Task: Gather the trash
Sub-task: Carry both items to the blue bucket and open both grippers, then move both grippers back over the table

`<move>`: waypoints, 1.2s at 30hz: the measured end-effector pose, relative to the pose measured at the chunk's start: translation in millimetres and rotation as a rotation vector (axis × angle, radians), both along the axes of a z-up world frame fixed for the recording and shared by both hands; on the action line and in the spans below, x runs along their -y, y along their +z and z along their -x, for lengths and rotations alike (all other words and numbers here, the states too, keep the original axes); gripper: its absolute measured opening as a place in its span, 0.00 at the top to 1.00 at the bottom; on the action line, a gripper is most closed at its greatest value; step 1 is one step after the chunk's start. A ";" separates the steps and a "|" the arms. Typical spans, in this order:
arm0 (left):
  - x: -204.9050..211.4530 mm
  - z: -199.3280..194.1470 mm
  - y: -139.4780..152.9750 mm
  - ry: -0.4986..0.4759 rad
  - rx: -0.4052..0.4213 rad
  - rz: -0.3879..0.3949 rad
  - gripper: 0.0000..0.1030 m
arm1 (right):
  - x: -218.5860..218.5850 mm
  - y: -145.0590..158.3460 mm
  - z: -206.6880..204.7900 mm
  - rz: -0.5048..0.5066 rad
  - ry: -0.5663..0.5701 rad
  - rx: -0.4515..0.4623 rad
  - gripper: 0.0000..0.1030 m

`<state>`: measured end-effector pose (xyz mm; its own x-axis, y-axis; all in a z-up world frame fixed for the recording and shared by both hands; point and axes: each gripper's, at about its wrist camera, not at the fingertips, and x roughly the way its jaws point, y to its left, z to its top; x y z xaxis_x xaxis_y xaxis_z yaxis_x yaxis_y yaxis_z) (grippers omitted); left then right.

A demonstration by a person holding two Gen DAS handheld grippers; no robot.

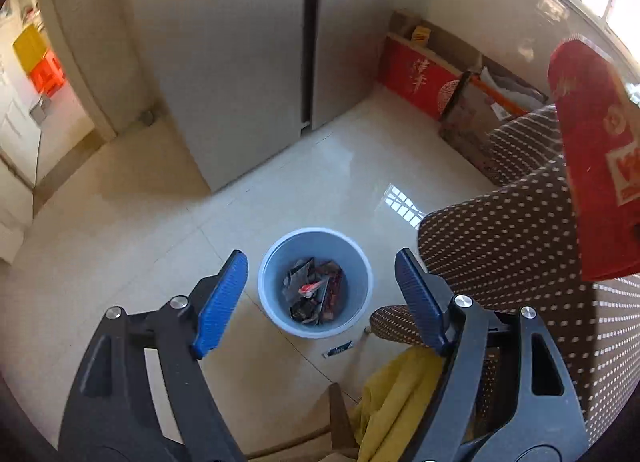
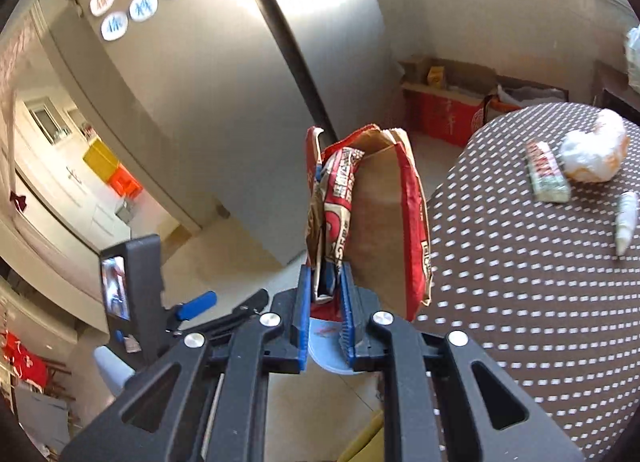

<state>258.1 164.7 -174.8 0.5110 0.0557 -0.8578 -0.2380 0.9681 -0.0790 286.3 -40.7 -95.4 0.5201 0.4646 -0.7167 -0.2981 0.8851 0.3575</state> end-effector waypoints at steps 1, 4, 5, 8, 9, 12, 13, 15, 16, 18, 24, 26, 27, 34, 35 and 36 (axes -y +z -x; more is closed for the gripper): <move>-7.2 2.0 -3.0 0.010 -0.004 0.000 0.27 | -5.4 -4.1 -2.4 0.008 0.008 -0.011 0.87; -24.8 8.8 -6.4 0.039 -0.008 0.010 0.27 | -28.7 -18.0 -7.9 0.038 0.039 -0.039 0.87; -27.9 11.9 -6.5 0.049 -0.007 0.009 0.27 | -36.8 -23.5 -9.9 0.045 0.053 -0.055 0.87; -44.4 23.4 -5.4 0.082 -0.002 0.011 0.27 | -60.9 -37.0 -15.1 0.075 0.088 -0.082 0.86; -49.5 27.0 -4.3 0.091 0.001 0.009 0.27 | -66.2 -40.7 -15.7 0.083 0.096 -0.088 0.86; -63.2 36.9 -0.3 0.116 0.011 0.002 0.27 | -87.2 -55.4 -25.4 0.132 0.118 -0.127 0.62; -66.8 39.6 1.1 0.125 0.013 0.001 0.27 | -90.5 -58.3 -26.7 0.144 0.116 -0.138 0.44; -70.6 45.1 4.0 0.138 0.016 -0.004 0.27 | -96.3 -62.5 -27.4 0.146 0.117 -0.135 0.42; -72.3 48.0 5.3 0.142 0.019 -0.008 0.27 | -98.4 -63.6 -26.8 0.149 0.128 -0.136 0.42; -74.3 51.8 7.1 0.148 0.022 -0.027 0.27 | -101.8 -63.6 -25.2 0.142 0.142 -0.138 0.42; -68.1 50.1 16.9 0.134 0.046 -0.023 0.27 | -82.8 -54.7 -23.0 0.122 0.137 -0.120 0.42; -62.1 49.3 23.2 0.117 0.062 -0.021 0.27 | -73.3 -48.3 -22.3 0.118 0.125 -0.108 0.42; -57.7 47.4 26.5 0.108 0.071 -0.020 0.27 | -67.4 -44.8 -22.2 0.116 0.116 -0.102 0.42; -17.6 37.4 50.4 0.026 0.128 -0.015 0.27 | -15.1 -18.3 -22.1 0.115 0.031 -0.052 0.38; -9.6 35.5 53.7 0.010 0.134 -0.012 0.27 | -2.3 -14.1 -23.6 0.116 0.008 -0.044 0.38; -1.6 33.6 56.5 -0.005 0.140 -0.007 0.27 | 8.6 -11.3 -25.4 0.117 -0.009 -0.039 0.37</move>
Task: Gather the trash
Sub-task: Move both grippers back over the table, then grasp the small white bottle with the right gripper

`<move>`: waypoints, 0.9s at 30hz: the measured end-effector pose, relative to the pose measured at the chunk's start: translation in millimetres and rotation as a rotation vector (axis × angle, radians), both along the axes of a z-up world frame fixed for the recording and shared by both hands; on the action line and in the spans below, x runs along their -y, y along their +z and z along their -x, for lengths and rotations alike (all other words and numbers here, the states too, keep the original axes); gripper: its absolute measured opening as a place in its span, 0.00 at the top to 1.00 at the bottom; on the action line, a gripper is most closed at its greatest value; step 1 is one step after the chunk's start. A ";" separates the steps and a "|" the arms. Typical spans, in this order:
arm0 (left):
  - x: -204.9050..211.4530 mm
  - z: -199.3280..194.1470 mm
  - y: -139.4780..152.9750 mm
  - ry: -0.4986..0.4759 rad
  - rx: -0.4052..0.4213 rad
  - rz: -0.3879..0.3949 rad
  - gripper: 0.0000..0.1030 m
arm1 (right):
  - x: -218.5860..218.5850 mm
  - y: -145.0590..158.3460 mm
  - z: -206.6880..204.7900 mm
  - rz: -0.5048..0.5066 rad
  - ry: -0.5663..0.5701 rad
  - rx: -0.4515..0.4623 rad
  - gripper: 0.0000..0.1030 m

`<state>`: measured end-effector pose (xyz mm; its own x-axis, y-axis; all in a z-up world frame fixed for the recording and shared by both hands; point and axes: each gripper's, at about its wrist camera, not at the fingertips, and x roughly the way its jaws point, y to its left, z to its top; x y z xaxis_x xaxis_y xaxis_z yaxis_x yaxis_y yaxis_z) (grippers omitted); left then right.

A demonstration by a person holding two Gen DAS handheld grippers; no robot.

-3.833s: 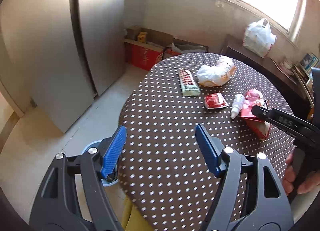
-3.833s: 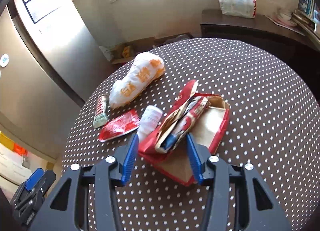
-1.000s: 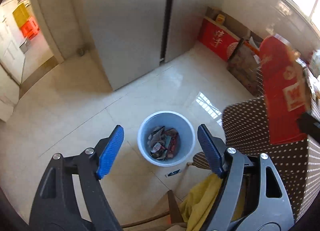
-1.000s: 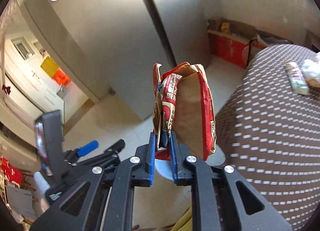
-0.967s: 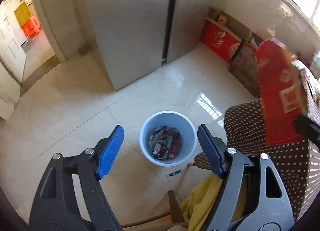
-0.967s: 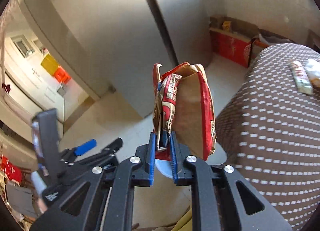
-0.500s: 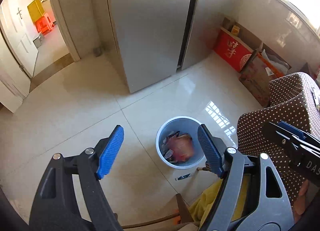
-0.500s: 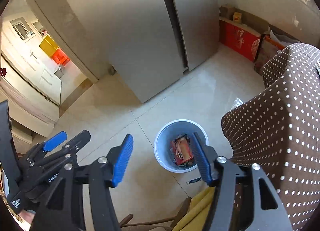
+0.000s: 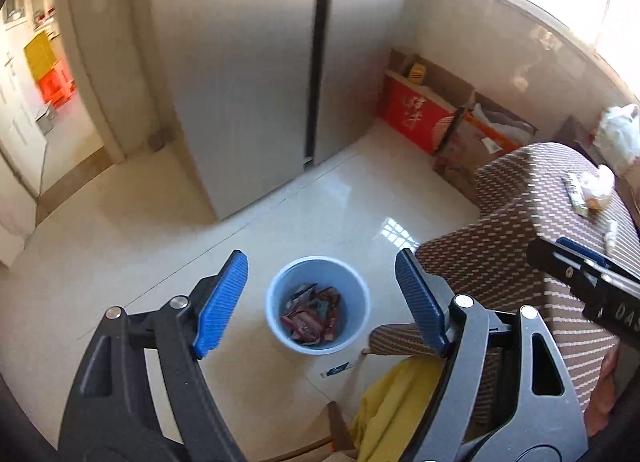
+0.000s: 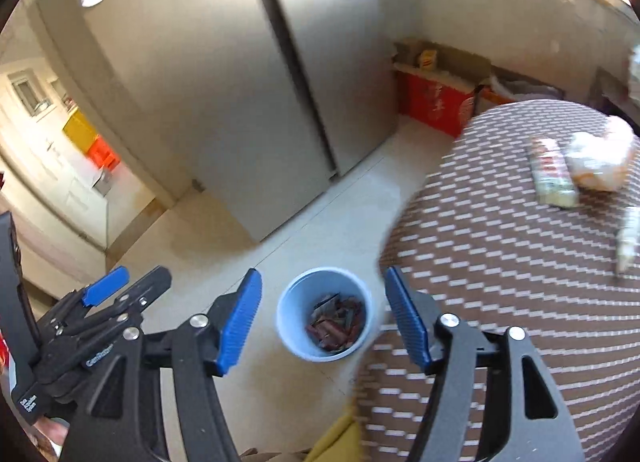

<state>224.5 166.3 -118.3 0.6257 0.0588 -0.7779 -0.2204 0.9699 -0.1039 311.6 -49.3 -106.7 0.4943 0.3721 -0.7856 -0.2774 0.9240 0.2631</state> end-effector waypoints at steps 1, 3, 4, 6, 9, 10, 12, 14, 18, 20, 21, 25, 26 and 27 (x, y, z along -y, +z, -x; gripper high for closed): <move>8.1 -1.8 2.5 -0.014 0.004 0.001 0.27 | 10.7 2.0 -1.9 0.002 -0.019 0.004 0.36; 21.9 -4.4 6.2 -0.038 0.010 -0.002 0.27 | 37.6 5.9 -6.8 0.017 -0.075 0.015 0.35; 31.0 -6.5 9.1 -0.057 0.015 -0.003 0.27 | 49.4 7.2 -9.3 0.023 -0.099 0.018 0.34; 43.8 -10.0 12.6 -0.082 0.018 0.002 0.24 | 78.7 8.9 -14.8 0.034 -0.162 0.022 0.31; 63.6 -15.1 18.9 -0.123 0.024 0.006 0.23 | 125.6 10.4 -25.0 0.071 -0.272 0.026 0.30; 72.8 -16.5 21.8 -0.143 0.028 -0.002 0.21 | 136.5 9.9 -27.7 0.079 -0.294 0.022 0.29; 87.6 -16.9 26.6 -0.176 0.041 -0.024 0.20 | 166.3 6.3 -34.9 0.081 -0.344 -0.007 0.29; 102.3 -17.7 32.1 -0.216 0.061 -0.037 0.18 | 194.7 4.7 -39.7 0.073 -0.410 -0.023 0.29; 129.0 -24.3 38.7 -0.270 0.069 -0.050 0.16 | 218.6 -1.7 -48.4 0.093 -0.449 -0.035 0.29; 144.2 -30.4 40.8 -0.292 0.065 -0.056 0.15 | 223.7 -9.8 -56.1 0.101 -0.435 -0.060 0.30; 151.3 -33.1 41.4 -0.303 0.063 -0.056 0.15 | 224.4 -13.4 -59.3 0.102 -0.426 -0.068 0.30; 179.3 -48.4 39.9 -0.351 0.041 -0.049 0.14 | 224.6 -20.6 -60.5 0.118 -0.401 -0.058 0.76; 184.7 -51.8 39.6 -0.361 0.036 -0.046 0.14 | 230.7 -23.3 -61.6 0.096 -0.391 -0.062 0.75; 192.4 -56.7 38.8 -0.376 0.031 -0.039 0.14 | 235.3 -23.4 -59.3 0.065 -0.399 -0.053 0.76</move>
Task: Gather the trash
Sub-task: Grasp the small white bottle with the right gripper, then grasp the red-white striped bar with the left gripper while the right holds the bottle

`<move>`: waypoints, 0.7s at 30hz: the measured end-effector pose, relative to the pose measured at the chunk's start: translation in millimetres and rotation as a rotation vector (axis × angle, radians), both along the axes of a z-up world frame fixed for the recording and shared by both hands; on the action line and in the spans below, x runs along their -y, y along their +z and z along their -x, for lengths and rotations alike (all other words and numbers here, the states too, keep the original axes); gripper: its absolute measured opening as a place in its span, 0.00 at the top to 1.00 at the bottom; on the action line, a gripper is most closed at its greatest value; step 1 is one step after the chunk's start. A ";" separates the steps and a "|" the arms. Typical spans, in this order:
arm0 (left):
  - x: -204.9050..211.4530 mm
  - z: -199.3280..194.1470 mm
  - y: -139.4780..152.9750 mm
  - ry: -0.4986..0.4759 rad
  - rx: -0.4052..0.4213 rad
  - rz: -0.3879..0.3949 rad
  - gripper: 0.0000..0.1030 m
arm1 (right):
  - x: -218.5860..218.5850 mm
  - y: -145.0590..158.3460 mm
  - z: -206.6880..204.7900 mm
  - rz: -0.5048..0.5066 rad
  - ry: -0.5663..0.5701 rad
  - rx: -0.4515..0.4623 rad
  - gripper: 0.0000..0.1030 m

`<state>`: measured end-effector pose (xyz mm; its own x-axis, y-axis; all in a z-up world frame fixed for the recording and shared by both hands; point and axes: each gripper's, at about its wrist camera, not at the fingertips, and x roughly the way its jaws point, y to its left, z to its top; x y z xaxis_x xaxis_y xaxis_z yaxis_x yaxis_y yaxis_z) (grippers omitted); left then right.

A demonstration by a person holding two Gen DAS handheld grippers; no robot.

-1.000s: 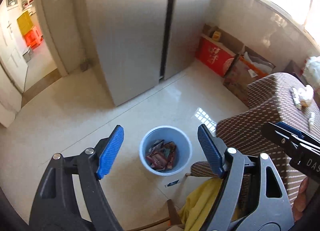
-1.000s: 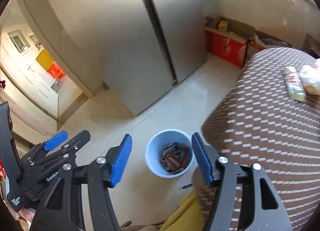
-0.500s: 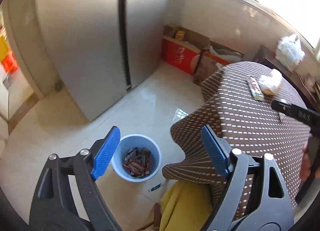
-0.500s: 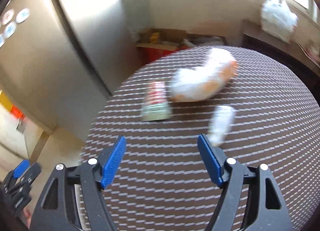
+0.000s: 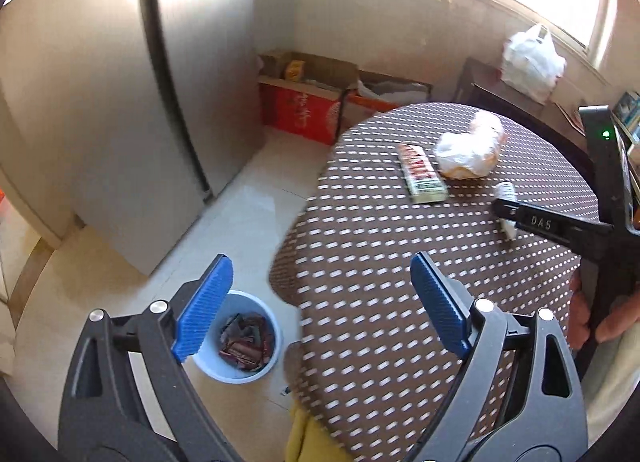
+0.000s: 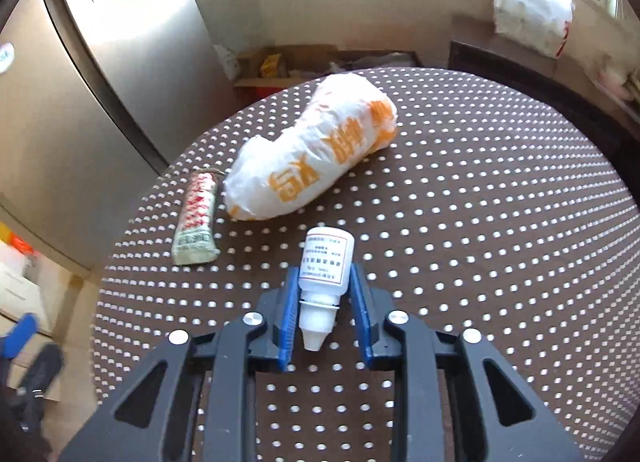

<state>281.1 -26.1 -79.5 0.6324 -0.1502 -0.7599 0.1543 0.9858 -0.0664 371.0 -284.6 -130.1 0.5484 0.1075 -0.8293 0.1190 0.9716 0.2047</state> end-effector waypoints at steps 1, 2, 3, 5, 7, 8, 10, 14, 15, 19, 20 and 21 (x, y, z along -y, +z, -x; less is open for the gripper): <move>7.2 -4.9 -0.7 -0.016 -0.006 0.007 0.13 | 1.9 -0.4 1.8 -0.005 -0.009 0.004 0.76; 14.1 -10.9 -2.1 -0.032 -0.013 0.015 0.13 | 5.9 -0.8 3.4 -0.006 -0.017 0.007 0.76; 20.4 -15.3 -4.7 -0.041 -0.023 0.016 0.13 | 11.0 -1.7 7.4 -0.013 -0.021 0.012 0.76; 36.1 -29.1 -10.6 -0.050 -0.046 0.004 0.12 | 20.3 -0.2 12.3 -0.048 -0.040 0.021 0.76; 50.8 -44.3 -18.5 -0.055 -0.062 -0.020 0.12 | 31.3 1.8 15.3 -0.079 -0.057 0.033 0.76; 54.9 -49.9 -21.7 -0.057 -0.069 -0.028 0.12 | 39.5 2.8 15.4 -0.086 -0.066 0.038 0.76; 63.3 -63.2 -29.8 -0.050 -0.095 -0.053 0.12 | 52.5 4.2 17.5 -0.095 -0.094 0.045 0.76; 76.5 -83.1 -34.4 -0.037 -0.107 -0.057 0.12 | 72.2 4.7 18.0 -0.120 -0.138 0.040 0.76; 79.1 -87.1 -34.7 -0.038 -0.109 -0.051 0.13 | 73.5 6.3 17.7 -0.126 -0.141 0.040 0.76; 90.5 -100.8 -37.0 -0.030 -0.098 -0.065 0.13 | 82.1 5.4 17.2 -0.132 -0.151 0.020 0.76; 93.8 -103.5 -38.4 -0.030 -0.092 -0.074 0.13 | 82.0 5.0 16.5 -0.143 -0.142 0.013 0.75; 97.8 -106.6 -40.0 -0.031 -0.087 -0.086 0.18 | 77.9 4.4 12.3 -0.155 -0.129 0.012 0.76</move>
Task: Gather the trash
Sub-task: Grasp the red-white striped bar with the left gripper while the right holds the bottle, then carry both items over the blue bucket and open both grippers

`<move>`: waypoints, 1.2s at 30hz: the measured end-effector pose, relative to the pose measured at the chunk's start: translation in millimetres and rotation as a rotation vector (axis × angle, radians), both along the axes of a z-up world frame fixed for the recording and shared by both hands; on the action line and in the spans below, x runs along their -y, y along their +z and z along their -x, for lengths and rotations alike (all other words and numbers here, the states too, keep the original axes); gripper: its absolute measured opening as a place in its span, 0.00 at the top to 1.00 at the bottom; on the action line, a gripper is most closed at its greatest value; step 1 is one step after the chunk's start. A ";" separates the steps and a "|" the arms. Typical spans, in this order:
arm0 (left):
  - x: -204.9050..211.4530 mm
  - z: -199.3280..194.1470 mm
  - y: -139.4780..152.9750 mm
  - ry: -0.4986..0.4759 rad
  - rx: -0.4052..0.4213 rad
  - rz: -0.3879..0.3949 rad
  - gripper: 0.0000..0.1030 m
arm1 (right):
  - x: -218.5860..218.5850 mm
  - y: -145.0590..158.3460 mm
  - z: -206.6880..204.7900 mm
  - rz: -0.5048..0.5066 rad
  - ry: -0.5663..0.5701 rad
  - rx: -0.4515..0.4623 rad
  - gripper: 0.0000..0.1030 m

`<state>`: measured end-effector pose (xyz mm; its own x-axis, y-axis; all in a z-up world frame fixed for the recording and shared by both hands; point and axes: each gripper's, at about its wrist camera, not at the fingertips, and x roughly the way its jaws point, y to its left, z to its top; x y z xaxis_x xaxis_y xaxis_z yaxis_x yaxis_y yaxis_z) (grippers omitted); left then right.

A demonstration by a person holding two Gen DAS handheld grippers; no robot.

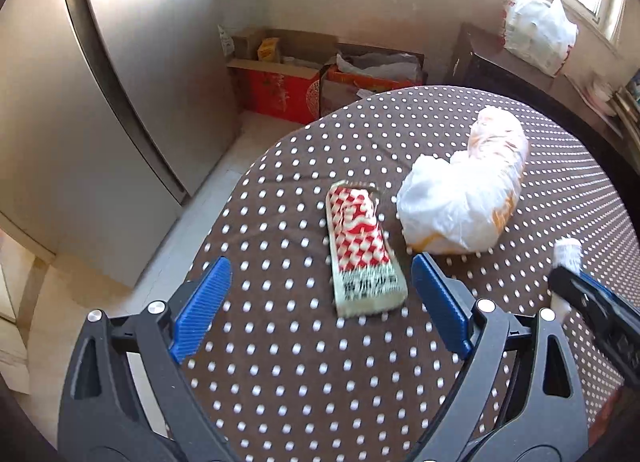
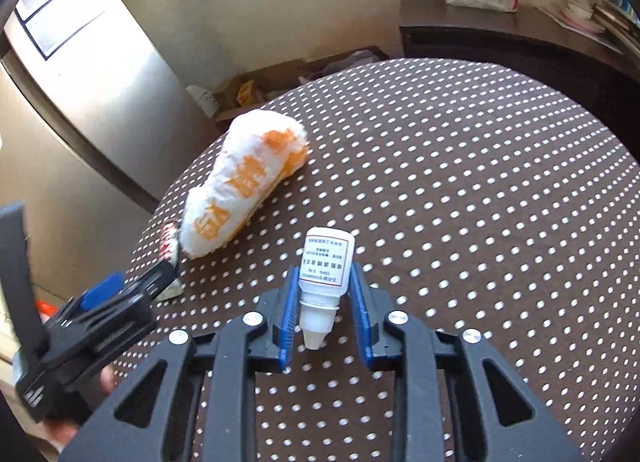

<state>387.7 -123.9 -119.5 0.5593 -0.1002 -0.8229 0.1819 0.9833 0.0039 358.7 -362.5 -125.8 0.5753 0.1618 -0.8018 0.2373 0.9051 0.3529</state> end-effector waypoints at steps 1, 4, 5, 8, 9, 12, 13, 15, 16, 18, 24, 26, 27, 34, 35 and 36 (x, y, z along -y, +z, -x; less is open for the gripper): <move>4.0 -2.6 -3.8 -0.006 -0.005 -0.006 0.36 | 0.4 -0.6 -2.6 -0.008 0.009 0.000 0.76; 7.1 0.4 -1.3 0.001 0.023 -0.002 0.71 | -7.0 -1.7 -6.2 0.012 0.024 -0.003 0.76; 10.0 4.1 -0.4 0.001 0.026 -0.021 0.74 | -9.6 -3.6 -8.1 0.010 0.027 -0.012 0.75; 9.9 17.0 1.8 -0.013 0.023 -0.029 0.80 | -10.8 -7.3 -14.5 0.007 0.031 -0.014 0.76; 9.3 20.0 2.2 -0.018 0.022 -0.028 0.81 | -10.8 -8.2 -15.5 0.005 0.033 -0.014 0.75; 0.1 36.4 3.4 -0.015 0.021 -0.022 0.81 | -13.0 -9.6 -14.7 0.002 0.037 -0.011 0.75; -4.8 42.9 4.8 -0.007 0.021 -0.018 0.82 | -18.9 -7.8 -9.0 0.006 0.038 -0.007 0.75; -12.0 50.9 6.2 0.004 0.020 -0.012 0.82 | -23.7 -8.1 -10.6 0.015 0.044 -0.002 0.75; -15.4 52.7 5.7 0.011 0.019 -0.008 0.82 | -28.0 -8.2 -10.1 0.015 0.051 -0.001 0.76; -26.0 65.0 11.0 0.024 0.034 0.006 0.82 | -36.1 -5.2 -8.8 0.017 0.064 -0.002 0.76; -58.8 102.6 26.1 0.066 0.074 0.026 0.82 | -69.0 -0.4 -6.8 0.061 0.134 0.025 0.76; -73.3 114.7 28.8 0.085 0.078 0.037 0.82 | -81.9 -0.4 -5.8 0.054 0.171 0.027 0.76; -80.1 121.5 30.7 0.094 0.081 0.038 0.82 | -88.2 0.1 -4.6 0.053 0.187 0.029 0.76; -130.1 145.1 27.8 0.175 0.074 0.053 0.82 | -139.4 14.2 8.3 0.067 0.282 0.083 0.76; -134.2 146.8 26.3 0.184 0.071 0.055 0.82 | -145.8 14.9 9.9 0.066 0.293 0.084 0.76; -139.4 148.3 25.1 0.194 0.068 0.058 0.82 | -155.1 16.2 12.8 0.070 0.307 0.088 0.76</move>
